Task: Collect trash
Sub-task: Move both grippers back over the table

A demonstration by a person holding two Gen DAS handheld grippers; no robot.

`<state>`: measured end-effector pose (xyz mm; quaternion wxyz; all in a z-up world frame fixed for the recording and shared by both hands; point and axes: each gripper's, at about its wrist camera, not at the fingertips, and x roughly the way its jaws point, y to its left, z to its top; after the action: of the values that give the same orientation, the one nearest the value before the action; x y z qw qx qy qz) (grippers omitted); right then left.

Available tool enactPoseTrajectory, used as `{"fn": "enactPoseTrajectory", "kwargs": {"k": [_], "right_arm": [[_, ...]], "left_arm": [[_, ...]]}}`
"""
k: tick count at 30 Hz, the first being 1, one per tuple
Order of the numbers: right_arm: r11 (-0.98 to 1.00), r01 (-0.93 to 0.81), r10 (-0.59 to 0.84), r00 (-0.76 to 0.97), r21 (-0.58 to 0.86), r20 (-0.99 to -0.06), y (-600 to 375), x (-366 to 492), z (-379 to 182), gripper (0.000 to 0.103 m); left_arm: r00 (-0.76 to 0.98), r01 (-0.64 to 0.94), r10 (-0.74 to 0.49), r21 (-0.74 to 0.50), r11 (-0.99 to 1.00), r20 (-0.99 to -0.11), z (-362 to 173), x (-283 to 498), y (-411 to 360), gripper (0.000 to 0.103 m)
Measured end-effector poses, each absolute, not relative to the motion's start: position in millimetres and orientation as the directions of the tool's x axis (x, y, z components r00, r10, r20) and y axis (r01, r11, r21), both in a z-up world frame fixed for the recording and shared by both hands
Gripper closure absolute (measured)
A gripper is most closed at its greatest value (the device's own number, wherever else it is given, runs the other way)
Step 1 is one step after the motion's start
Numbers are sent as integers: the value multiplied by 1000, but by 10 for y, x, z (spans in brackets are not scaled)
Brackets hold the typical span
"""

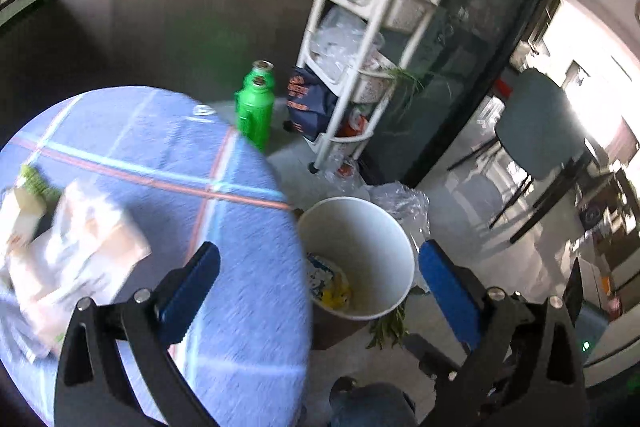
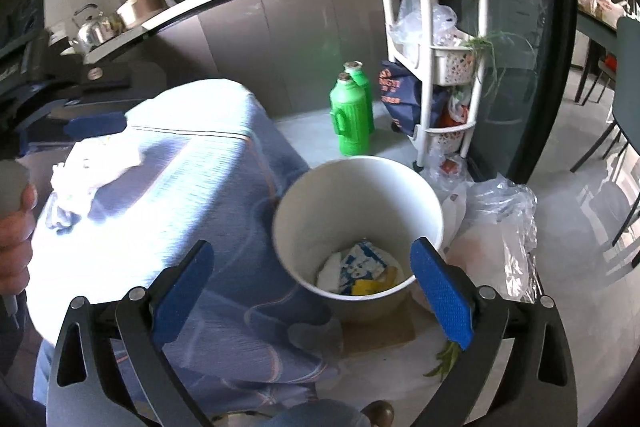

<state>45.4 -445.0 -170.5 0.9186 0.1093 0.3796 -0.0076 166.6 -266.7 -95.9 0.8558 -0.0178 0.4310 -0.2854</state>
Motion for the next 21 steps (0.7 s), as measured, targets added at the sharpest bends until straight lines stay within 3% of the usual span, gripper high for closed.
{"fn": "enactPoseTrajectory", "kwargs": {"k": [8, 21], "right_arm": [[982, 5, 125, 732, 189, -670, -3950, 376, -1402, 9], [959, -230, 281, 696, 164, -661, -2829, 474, -1075, 9]], "left_arm": [[577, 319, -400, -254, 913, -712, -708, 1280, -1644, 4], [651, 53, -241, -273, 960, -720, -910, 959, -34, 4]]}}
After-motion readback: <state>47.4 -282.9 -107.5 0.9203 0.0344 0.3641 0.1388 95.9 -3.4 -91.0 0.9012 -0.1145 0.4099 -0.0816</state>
